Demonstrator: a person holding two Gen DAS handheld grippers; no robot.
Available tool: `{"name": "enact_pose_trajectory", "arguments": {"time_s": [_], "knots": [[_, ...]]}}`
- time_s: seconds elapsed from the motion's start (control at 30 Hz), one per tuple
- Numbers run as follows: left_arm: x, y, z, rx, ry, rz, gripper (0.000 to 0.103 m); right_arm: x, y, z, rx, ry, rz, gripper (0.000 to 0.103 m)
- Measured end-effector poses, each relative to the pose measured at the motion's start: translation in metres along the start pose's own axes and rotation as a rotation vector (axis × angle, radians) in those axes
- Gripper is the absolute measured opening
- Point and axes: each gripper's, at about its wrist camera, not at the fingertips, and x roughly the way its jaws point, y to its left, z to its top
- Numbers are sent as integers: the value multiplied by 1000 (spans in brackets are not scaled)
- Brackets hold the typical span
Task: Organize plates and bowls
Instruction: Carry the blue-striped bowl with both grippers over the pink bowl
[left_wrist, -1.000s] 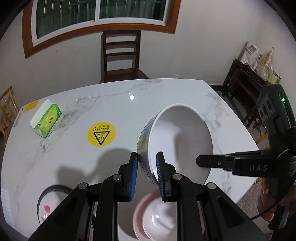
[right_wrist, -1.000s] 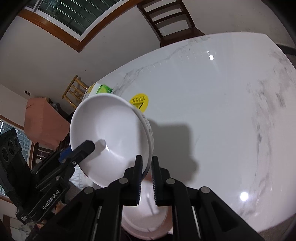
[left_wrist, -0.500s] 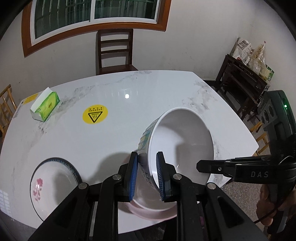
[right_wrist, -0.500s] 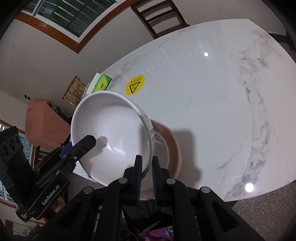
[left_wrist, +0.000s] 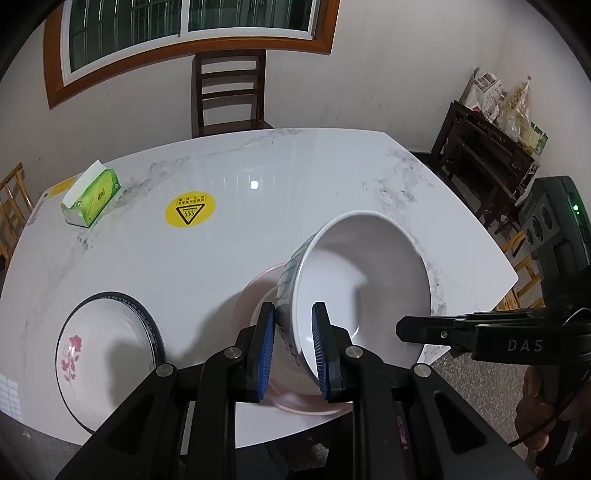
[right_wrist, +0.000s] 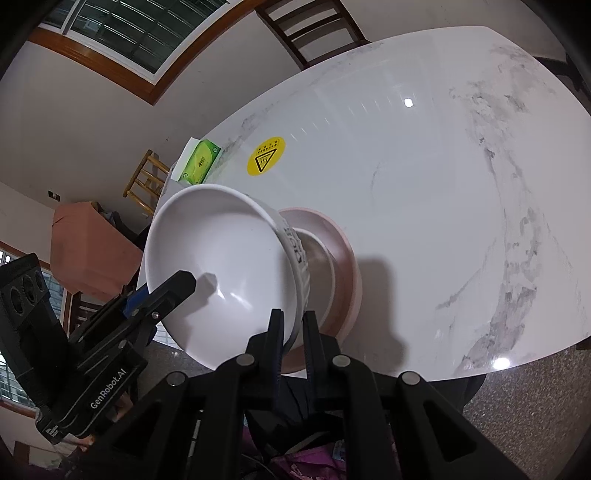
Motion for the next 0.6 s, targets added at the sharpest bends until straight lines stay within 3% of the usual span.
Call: {"name": "enact_pose_trajectory", "arguments": {"time_s": [0.6], "knots": [[13, 2, -9, -18, 54, 0, 17, 9, -5, -3, -2, 18, -13, 11]]}}
